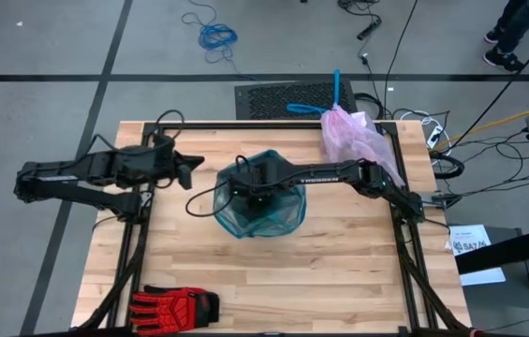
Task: Place trash/remove bag and relplace
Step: Insert the blue trash bag into the black trash bin
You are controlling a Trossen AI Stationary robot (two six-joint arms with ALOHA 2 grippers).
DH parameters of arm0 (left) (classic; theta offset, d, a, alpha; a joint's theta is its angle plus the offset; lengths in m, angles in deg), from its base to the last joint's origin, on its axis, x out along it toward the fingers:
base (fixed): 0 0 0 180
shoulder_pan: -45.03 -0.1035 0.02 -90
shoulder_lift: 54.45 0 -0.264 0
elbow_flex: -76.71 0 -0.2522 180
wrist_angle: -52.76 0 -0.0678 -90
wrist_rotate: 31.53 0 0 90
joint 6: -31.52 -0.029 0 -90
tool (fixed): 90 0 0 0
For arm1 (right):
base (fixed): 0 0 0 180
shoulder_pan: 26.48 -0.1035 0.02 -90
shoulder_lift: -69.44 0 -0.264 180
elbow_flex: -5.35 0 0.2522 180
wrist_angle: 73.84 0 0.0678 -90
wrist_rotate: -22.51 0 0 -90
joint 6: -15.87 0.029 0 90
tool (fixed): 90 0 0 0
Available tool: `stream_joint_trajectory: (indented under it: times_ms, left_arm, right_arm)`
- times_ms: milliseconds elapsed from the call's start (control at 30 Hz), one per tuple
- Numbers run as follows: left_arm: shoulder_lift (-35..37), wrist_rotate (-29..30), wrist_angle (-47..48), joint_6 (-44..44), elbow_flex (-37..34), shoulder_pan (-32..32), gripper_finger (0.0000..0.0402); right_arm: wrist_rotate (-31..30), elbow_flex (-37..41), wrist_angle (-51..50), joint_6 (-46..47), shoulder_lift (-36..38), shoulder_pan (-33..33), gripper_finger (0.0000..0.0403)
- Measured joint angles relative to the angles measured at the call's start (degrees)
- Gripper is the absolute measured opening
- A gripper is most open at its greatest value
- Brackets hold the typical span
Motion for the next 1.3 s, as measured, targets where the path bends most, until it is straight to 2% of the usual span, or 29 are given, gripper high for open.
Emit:
stream_joint_trajectory:
  times_ms: [200,867,1300]
  left_arm:
    - [2.02,1.52,0.02,-0.05,0.0,0.0,0.0]
    - [2.53,1.62,0.03,-0.08,0.0,0.0,0.0]
    - [2.61,1.6,0.02,-0.42,0.02,0.0,0.0]
  right_arm:
    - [0.16,0.91,0.42,-0.19,0.0,0.0,0.0]
    - [1.96,0.95,0.6,-2.53,-2.47,-0.28,0.0]
    - [2.16,0.43,-1.29,-2.51,1.76,-0.26,0.0]
